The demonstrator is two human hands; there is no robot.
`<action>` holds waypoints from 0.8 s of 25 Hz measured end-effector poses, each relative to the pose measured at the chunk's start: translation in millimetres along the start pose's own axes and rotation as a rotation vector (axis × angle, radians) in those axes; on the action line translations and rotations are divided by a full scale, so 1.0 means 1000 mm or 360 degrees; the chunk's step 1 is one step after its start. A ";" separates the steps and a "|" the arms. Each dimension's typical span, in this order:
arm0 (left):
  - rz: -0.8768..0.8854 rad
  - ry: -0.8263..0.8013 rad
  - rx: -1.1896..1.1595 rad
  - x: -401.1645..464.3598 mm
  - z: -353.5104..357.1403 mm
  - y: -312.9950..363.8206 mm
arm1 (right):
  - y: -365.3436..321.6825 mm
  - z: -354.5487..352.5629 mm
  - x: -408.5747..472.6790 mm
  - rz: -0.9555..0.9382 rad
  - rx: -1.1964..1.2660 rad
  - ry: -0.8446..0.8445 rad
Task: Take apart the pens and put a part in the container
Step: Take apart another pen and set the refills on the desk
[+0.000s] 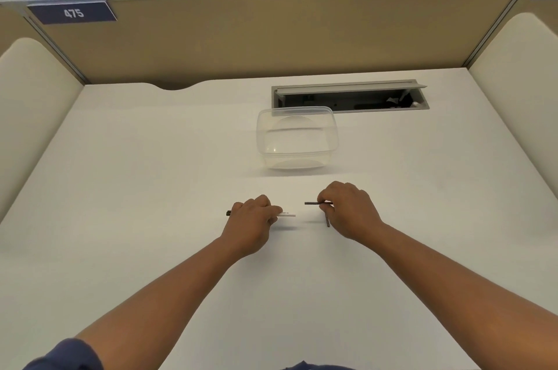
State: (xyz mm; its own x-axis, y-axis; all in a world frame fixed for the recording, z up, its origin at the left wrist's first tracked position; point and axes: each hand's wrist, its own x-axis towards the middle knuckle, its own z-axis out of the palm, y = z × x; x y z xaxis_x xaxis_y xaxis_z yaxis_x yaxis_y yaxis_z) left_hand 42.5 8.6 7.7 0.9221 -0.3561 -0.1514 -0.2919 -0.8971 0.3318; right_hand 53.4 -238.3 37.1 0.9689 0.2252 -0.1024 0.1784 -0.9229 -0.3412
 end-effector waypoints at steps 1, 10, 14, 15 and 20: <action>0.0012 -0.0014 0.0006 0.001 0.001 -0.001 | -0.001 -0.003 0.007 -0.0013 -0.0013 0.0050; 0.0132 0.0013 0.0109 0.032 0.003 -0.008 | -0.013 -0.045 0.116 -0.0116 -0.0320 0.0350; 0.0195 0.0001 0.0080 0.048 0.005 -0.011 | -0.011 -0.042 0.162 -0.0080 -0.0433 0.0154; 0.0207 -0.0001 0.0066 0.051 0.006 -0.012 | -0.011 -0.039 0.173 -0.0070 -0.0463 0.0102; 0.0216 -0.0002 0.0005 0.062 0.011 -0.018 | -0.009 -0.017 0.211 -0.0033 -0.0458 -0.0215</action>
State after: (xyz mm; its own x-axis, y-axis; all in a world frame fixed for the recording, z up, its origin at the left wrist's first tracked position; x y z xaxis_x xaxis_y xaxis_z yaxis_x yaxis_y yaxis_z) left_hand 101.9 -0.7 -18.1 0.8738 -0.4745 -0.1068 -0.4147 -0.8416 0.3461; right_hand 259.2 -188.0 34.2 0.9364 0.2667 -0.2281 0.2578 -0.9638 -0.0684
